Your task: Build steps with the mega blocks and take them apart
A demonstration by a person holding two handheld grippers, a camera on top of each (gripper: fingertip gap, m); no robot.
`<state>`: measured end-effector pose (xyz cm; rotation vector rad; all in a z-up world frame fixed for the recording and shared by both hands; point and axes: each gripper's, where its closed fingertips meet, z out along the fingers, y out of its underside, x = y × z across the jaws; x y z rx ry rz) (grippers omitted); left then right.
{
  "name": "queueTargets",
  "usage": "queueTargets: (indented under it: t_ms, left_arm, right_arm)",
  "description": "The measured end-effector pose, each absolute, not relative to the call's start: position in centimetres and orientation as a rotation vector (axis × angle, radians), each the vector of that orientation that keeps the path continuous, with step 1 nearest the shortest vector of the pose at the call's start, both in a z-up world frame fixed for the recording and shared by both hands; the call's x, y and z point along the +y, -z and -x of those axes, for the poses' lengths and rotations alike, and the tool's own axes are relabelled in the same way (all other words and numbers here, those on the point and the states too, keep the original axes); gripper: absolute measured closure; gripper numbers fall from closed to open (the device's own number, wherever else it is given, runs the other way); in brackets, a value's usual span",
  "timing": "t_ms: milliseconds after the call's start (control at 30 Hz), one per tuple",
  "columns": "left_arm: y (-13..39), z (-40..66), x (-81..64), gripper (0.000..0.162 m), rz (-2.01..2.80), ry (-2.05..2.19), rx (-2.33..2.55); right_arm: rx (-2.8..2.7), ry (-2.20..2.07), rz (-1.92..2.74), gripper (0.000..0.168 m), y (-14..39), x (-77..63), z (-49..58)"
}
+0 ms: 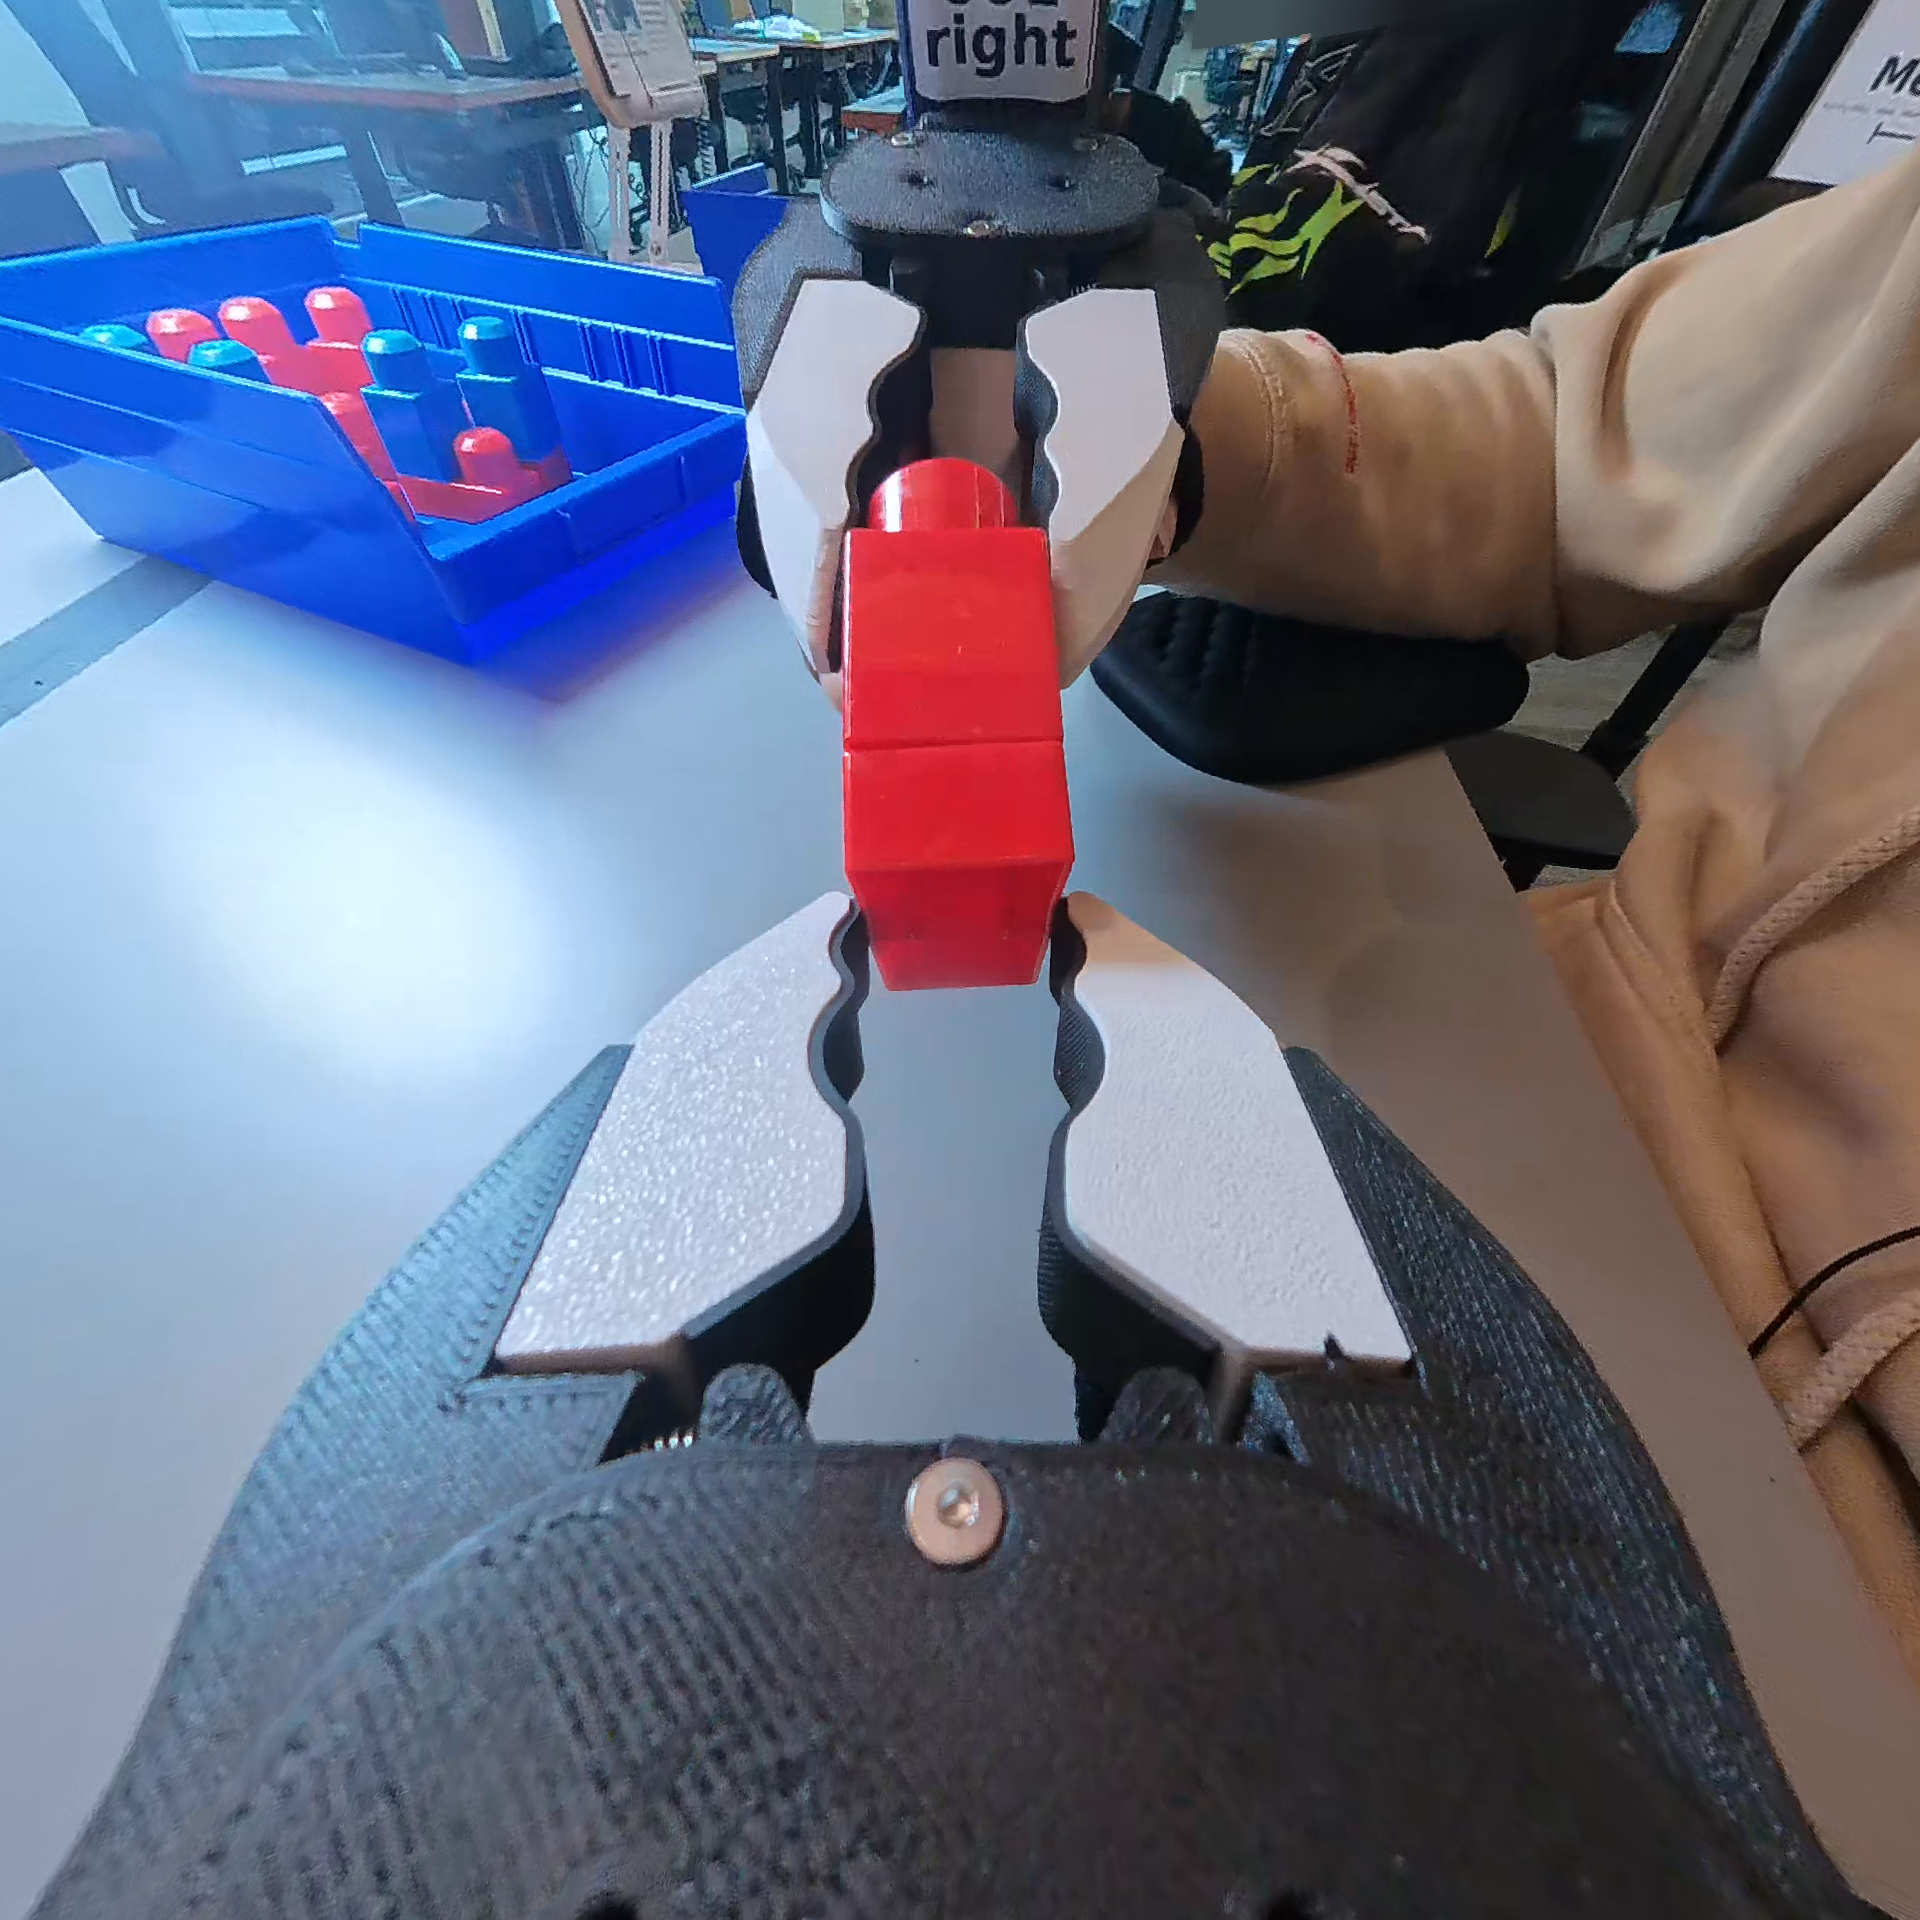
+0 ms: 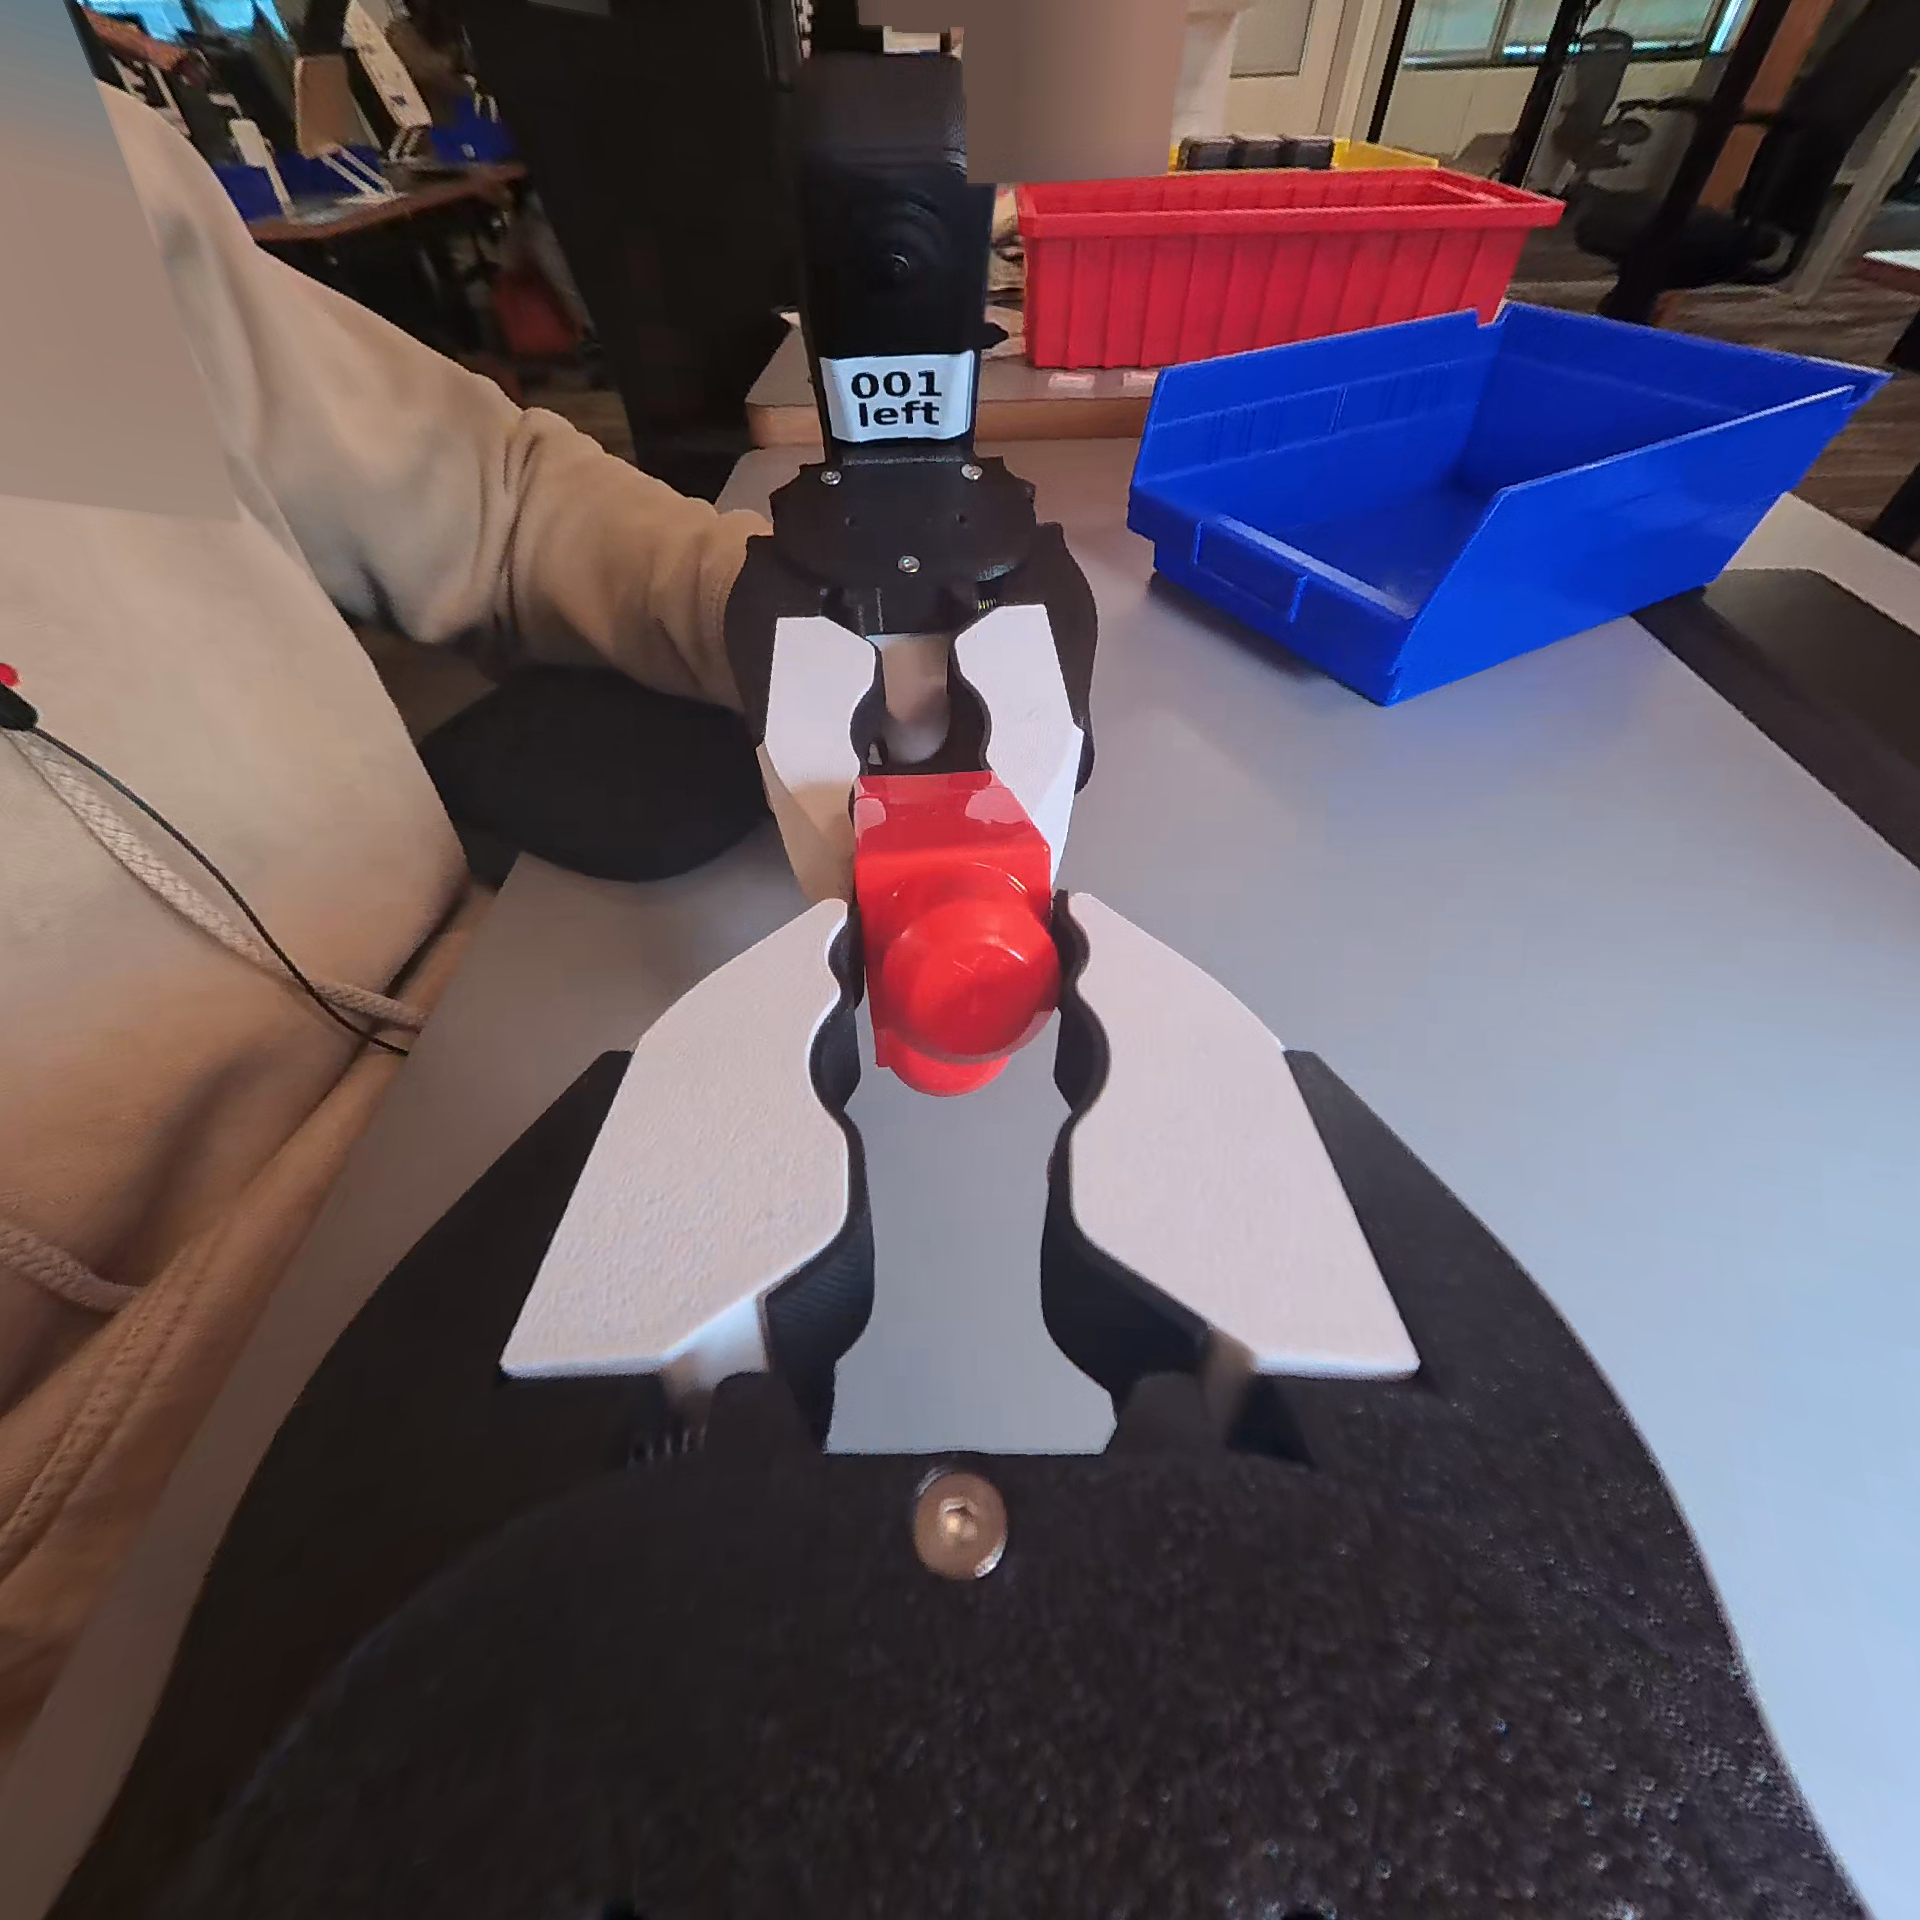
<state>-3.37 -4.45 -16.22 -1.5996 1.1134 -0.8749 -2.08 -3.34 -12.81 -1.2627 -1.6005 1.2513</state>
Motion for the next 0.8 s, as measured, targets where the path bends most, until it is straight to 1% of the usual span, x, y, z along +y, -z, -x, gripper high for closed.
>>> queueTargets:
  t_ms: [400,667,800]
  left_arm:
    - [17.0,3.6,-4.3,0.128,1.587,0.762,1.16]
    - [16.7,3.7,-4.6,0.128,1.601,0.936,1.117]
    - [16.7,4.0,-4.3,0.128,1.603,0.919,1.105]
  right_arm:
    - [-1.618,-1.253,1.299,0.134,13.7,-3.3,2.2]
    - [-1.615,-1.197,1.24,0.133,13.2,-3.2,2.2]
    - [-1.586,-1.202,1.258,0.133,12.5,-2.6,1.3]
